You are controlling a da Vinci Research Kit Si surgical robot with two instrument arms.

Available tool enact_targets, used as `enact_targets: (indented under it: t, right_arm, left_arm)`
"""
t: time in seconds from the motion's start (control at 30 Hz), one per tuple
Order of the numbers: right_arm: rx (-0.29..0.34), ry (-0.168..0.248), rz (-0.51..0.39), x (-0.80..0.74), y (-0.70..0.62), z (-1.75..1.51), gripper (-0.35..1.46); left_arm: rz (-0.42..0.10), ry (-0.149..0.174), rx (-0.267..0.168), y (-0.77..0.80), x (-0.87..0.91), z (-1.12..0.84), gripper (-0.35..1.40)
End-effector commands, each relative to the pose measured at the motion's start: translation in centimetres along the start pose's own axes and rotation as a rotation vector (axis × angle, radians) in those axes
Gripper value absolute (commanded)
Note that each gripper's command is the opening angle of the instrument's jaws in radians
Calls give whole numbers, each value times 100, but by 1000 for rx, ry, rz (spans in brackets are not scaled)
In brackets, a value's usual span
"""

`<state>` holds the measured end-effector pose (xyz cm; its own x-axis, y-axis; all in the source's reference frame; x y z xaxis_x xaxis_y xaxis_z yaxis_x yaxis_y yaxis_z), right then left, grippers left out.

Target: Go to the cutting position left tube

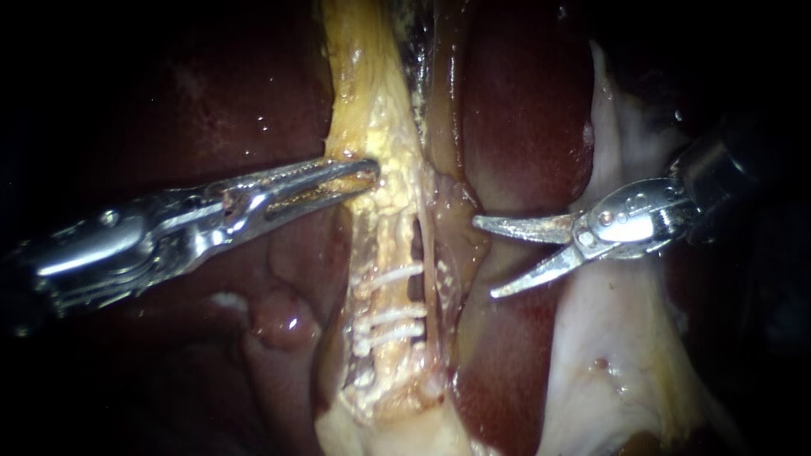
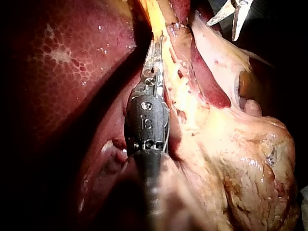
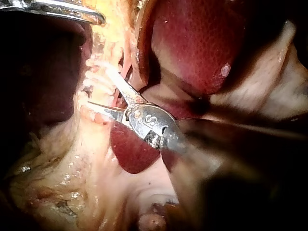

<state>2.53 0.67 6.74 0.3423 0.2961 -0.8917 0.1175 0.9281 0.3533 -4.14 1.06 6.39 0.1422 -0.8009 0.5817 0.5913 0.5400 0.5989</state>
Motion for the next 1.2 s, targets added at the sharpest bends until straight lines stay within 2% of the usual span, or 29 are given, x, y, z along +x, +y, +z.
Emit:
enact_targets:
  t: [0.03, 0.13, 0.23, 0.33, 0.43, 0.53, 0.77, 1.0, 1.2]
  right_arm:
    - [4, 1, -1, 1, -1, 0, 143]
    - [29, 8, -4, -2, -3, 3, 143]
    - [76, 18, 10, -11, -11, 13, 143]
    - [130, 20, 76, -23, -23, 31, 143]
    - [181, 3, 119, -37, -34, 53, 143]
    - [214, -7, 160, -49, -39, 73, 143]
    - [273, -23, 219, -68, -35, 99, 143]
    - [274, -34, 243, -78, -25, 112, 141]
    - [271, -45, 248, -85, -16, 118, 141]
  left_arm:
    - [0, 0, -1, 0, -1, -1, -35]
    - [-2, 2, 2, -1, -6, -5, -35]
    - [-9, 5, 10, 2, -20, -17, -35]
    - [-25, -27, 4, 5, -40, -36, -35]
    - [-11, -57, 1, 3, -57, -52, -35]
    - [-2, -82, 5, -2, -70, -61, -35]
    - [5, -95, 3, -10, -77, -71, -35]
    - [2, -102, 3, -8, -82, -80, -35]
    - [7, -104, 2, -13, -83, -88, -35]
